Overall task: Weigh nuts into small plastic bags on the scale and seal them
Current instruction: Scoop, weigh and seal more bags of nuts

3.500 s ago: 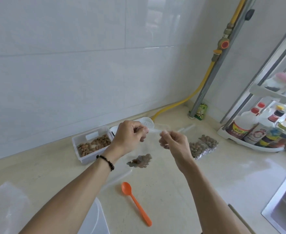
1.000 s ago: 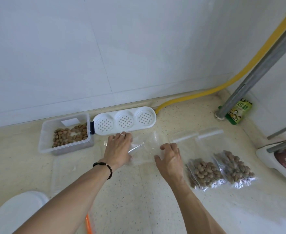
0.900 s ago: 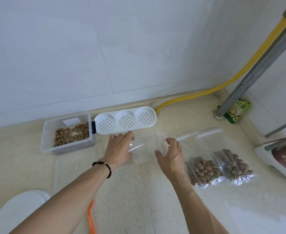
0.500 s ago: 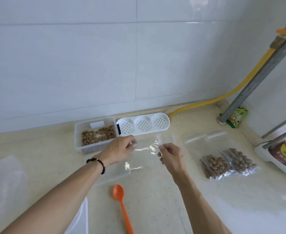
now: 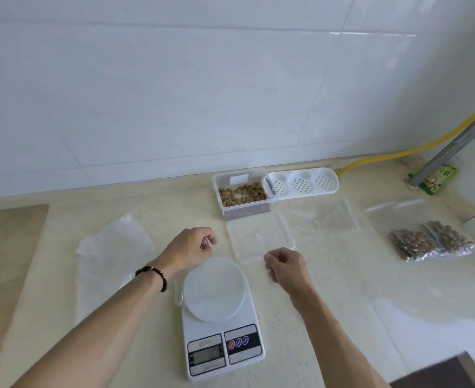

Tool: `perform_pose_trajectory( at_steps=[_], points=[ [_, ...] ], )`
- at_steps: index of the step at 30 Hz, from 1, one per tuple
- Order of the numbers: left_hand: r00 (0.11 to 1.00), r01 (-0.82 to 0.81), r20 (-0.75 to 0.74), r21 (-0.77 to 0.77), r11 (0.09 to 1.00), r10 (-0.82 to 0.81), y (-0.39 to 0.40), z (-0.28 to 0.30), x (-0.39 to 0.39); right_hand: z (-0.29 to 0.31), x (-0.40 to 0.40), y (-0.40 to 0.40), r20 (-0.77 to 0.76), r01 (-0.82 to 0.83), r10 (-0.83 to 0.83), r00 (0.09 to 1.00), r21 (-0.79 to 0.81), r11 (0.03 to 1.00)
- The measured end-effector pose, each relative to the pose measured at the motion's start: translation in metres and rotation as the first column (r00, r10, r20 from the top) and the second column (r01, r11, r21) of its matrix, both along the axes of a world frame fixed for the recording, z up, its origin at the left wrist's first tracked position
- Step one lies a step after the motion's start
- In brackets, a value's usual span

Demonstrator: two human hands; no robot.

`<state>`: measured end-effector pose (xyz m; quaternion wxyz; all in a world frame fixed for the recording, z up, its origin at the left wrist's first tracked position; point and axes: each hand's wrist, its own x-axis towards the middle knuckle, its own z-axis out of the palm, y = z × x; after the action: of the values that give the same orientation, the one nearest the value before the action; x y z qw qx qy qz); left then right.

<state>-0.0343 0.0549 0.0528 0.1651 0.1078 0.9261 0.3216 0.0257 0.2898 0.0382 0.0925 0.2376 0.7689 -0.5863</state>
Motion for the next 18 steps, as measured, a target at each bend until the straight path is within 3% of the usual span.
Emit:
perform_pose_trajectory(
  at_steps=[7, 10, 13, 18],
  points=[
    [0.997, -0.073, -0.03, -0.072, 0.995, 0.071, -0.026, -0.032, 0.02, -0.029, 0.013, -0.026, 0.089, -0.014, 0.003, 0.996, 0.125, 0.992],
    [0.987, -0.097, -0.141, -0.121, 0.988, 0.079, -0.029, -0.044, 0.022, -0.035, 0.015, -0.028, 0.145, -0.035, 0.008, 0.989, 0.183, 0.982],
    [0.963, -0.133, -0.254, -0.155, 0.979, 0.091, -0.031, -0.049, 0.032, -0.032, 0.022, -0.028, 0.171, -0.097, 0.04, 0.984, 0.343, 0.934],
    [0.915, -0.174, -0.385, -0.105, 0.979, 0.121, -0.038, -0.048, 0.08, -0.028, 0.056, -0.03, 0.001, -0.08, 0.09, 0.996, 0.48, 0.874]
  ],
)
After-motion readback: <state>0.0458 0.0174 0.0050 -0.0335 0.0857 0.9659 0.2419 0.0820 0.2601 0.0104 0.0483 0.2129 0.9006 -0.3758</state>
